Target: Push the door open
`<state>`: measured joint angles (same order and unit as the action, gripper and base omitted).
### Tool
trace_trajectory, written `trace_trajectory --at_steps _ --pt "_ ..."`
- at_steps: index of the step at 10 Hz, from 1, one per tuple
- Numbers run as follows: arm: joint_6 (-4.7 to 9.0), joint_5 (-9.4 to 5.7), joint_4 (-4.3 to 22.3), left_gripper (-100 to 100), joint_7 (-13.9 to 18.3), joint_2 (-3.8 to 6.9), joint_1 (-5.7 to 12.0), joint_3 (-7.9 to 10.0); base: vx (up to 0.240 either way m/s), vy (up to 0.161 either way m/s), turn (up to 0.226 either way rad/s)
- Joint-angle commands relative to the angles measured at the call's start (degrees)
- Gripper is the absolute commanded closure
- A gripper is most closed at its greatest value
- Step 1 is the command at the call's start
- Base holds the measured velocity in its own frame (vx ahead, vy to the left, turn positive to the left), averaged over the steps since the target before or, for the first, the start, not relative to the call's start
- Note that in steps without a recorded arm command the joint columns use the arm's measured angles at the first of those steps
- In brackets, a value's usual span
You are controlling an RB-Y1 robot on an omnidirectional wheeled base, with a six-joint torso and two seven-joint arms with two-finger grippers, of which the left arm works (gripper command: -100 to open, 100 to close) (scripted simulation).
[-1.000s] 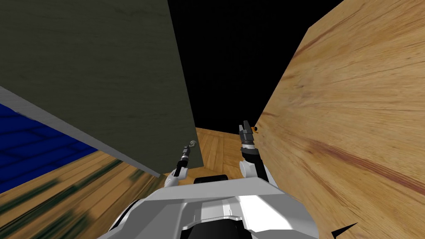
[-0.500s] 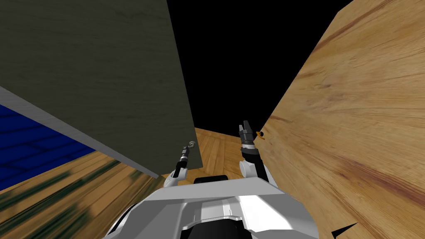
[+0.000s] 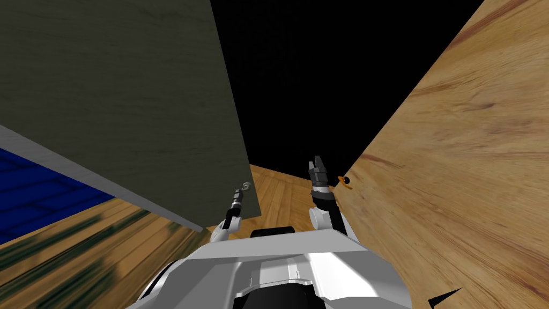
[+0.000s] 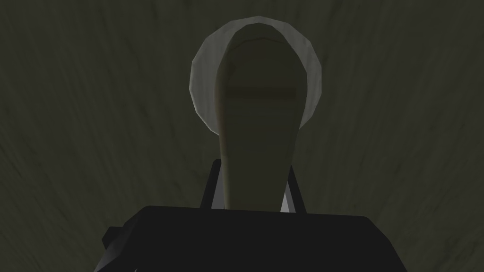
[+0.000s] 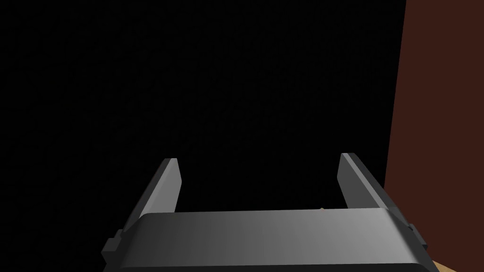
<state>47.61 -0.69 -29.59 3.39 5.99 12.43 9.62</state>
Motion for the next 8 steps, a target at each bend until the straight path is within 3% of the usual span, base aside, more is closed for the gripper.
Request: trace_trajectory --at_steps 1,8 --pt "0.01 -0.41 0.0 100 -0.3 0.15 -0.07 0.67 0.105 -0.027 0.042" --pt "0.09 -2.53 0.3 100 -1.6 0.90 -0.41 4.13 0.199 -0.035 0.039"
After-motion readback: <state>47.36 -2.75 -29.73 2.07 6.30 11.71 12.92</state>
